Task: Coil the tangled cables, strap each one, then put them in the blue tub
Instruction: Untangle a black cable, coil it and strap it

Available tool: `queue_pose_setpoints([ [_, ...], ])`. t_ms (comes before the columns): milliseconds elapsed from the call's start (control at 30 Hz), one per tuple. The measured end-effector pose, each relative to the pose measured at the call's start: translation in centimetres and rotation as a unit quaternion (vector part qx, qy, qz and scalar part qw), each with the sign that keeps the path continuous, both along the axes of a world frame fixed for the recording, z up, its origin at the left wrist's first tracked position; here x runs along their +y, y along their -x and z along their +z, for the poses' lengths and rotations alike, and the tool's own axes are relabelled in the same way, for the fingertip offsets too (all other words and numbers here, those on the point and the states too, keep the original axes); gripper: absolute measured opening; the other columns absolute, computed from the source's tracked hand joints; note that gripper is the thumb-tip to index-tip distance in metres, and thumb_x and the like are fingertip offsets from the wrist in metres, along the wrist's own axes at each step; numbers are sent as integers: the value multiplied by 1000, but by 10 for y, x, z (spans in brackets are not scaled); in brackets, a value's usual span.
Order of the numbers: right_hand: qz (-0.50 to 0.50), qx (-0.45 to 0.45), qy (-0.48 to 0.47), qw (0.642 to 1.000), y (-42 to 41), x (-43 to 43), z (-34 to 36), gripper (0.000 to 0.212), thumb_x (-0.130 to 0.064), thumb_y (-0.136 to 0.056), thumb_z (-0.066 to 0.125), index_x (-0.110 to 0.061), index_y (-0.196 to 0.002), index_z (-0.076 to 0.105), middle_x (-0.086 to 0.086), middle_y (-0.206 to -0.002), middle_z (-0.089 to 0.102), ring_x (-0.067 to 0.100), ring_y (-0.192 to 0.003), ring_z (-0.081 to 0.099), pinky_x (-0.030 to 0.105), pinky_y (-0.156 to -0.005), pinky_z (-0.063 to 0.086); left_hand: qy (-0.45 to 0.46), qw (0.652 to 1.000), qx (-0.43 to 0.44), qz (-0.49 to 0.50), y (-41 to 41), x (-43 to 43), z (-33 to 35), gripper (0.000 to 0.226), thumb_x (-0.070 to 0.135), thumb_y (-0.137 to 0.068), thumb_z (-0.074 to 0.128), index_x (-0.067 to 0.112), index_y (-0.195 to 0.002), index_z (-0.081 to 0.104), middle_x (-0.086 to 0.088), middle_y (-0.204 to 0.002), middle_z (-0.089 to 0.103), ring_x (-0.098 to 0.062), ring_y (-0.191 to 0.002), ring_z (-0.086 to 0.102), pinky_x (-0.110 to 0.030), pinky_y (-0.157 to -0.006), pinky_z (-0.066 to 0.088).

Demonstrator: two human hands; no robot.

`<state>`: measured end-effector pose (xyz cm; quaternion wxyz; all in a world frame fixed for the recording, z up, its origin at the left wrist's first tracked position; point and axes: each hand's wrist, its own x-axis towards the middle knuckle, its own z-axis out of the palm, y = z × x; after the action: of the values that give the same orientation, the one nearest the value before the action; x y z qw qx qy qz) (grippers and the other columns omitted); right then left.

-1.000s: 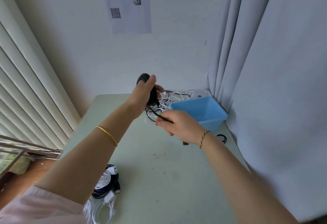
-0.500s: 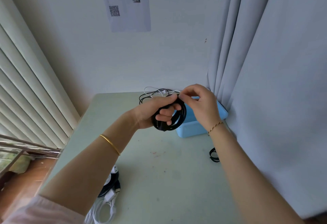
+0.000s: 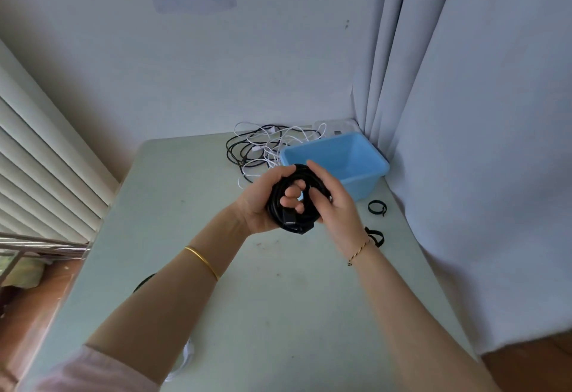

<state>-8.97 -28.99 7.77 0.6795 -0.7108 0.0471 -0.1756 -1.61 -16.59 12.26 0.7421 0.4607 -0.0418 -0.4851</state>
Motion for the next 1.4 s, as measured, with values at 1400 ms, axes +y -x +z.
queue_pose_setpoints([
  [1400,-128,366,-91,917,-13,-68,-134,7,-1,-92,48,-2,-93,55,13,-74,65,16,-50,64,28,-47,55,-243,956,-120,117,-40,-33,-69,20,31,-94,58,13,-86,52,-1,-60,48,-9,-37,25,-20,-39,32],
])
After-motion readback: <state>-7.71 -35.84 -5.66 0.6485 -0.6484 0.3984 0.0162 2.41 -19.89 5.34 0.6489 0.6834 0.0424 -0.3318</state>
